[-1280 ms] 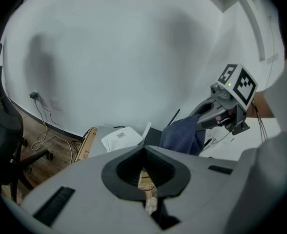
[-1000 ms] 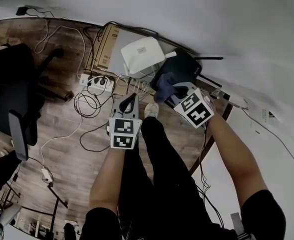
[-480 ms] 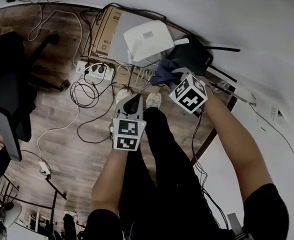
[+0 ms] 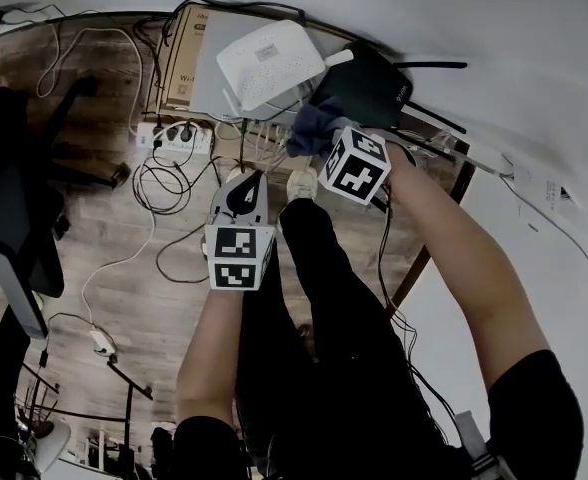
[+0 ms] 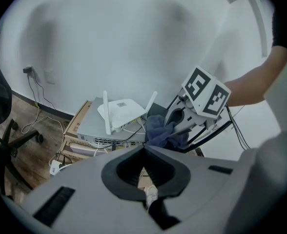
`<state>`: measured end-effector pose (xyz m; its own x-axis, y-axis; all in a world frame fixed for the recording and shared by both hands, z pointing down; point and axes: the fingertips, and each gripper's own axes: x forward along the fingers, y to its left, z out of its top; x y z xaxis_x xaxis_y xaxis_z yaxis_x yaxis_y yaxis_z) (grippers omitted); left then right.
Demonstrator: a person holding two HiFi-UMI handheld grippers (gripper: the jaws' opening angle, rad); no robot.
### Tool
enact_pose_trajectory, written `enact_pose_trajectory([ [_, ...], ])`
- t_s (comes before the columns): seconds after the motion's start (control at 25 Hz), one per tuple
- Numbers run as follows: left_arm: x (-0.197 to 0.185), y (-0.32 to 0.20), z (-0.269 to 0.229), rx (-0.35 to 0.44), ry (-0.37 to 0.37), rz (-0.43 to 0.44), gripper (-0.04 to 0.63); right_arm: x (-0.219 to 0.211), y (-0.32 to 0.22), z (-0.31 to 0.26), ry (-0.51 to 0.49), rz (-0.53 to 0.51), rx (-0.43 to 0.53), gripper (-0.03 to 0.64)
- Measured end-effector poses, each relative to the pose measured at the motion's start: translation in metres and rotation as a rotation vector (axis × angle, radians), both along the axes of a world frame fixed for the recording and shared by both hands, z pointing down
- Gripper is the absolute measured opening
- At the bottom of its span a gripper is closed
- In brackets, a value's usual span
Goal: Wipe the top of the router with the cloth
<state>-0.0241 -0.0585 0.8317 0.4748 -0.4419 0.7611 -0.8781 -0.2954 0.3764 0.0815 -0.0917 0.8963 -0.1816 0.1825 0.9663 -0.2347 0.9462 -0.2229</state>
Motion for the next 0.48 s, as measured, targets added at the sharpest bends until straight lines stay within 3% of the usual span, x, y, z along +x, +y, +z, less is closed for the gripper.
enact_pose_trajectory([
  [0.32, 0.018, 0.006, 0.001, -0.013, 0.012, 0.036, -0.003, 0.043, 0.02, 0.003, 0.115, 0.032, -0.156, 0.015],
  [0.48, 0.028, 0.012, 0.004, -0.023, 0.022, 0.052, -0.003, 0.058, 0.017, 0.006, 0.177, 0.057, -0.15, 0.015],
])
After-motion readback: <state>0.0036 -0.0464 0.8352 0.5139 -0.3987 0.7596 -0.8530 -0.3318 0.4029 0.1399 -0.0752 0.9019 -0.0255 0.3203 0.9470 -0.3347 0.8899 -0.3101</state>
